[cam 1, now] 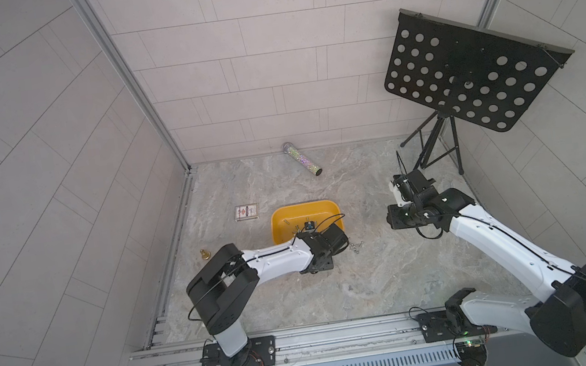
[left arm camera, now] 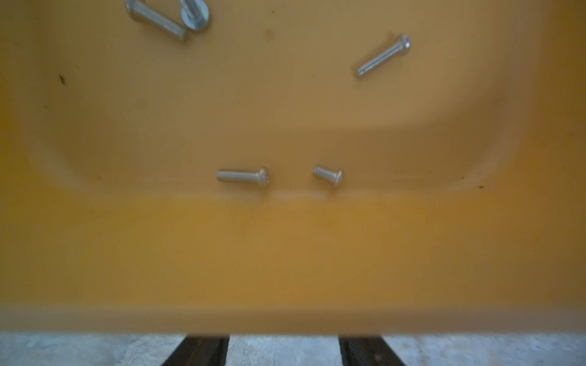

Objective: Put the screws on the desktop into the storage box
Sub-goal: Pick up the screw from the center of the board.

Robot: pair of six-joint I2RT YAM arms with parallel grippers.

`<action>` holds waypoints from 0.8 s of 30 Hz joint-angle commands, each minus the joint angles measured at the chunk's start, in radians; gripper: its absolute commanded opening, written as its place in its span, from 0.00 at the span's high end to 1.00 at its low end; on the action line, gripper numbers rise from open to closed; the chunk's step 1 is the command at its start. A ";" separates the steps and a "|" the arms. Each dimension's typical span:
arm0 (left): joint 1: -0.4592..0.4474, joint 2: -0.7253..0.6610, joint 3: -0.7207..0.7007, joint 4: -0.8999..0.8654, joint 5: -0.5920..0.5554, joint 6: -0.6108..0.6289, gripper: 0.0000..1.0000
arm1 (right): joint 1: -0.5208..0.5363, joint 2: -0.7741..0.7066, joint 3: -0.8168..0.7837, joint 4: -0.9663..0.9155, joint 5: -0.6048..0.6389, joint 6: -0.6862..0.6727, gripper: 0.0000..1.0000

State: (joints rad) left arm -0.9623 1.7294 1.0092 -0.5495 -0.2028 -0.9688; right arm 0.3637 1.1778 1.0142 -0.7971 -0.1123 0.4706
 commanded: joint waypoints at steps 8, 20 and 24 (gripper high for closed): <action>-0.004 0.045 0.035 0.007 -0.004 0.005 0.41 | -0.003 0.006 -0.002 -0.015 0.002 -0.010 0.69; -0.004 0.073 0.039 0.008 0.006 0.011 0.50 | -0.003 0.019 0.012 -0.015 -0.006 -0.012 0.69; -0.004 0.076 0.037 0.004 0.005 0.010 0.54 | -0.003 0.026 0.015 -0.014 -0.008 -0.013 0.69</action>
State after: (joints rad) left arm -0.9623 1.7821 1.0302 -0.5285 -0.1993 -0.9665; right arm 0.3637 1.1984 1.0142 -0.7967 -0.1242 0.4694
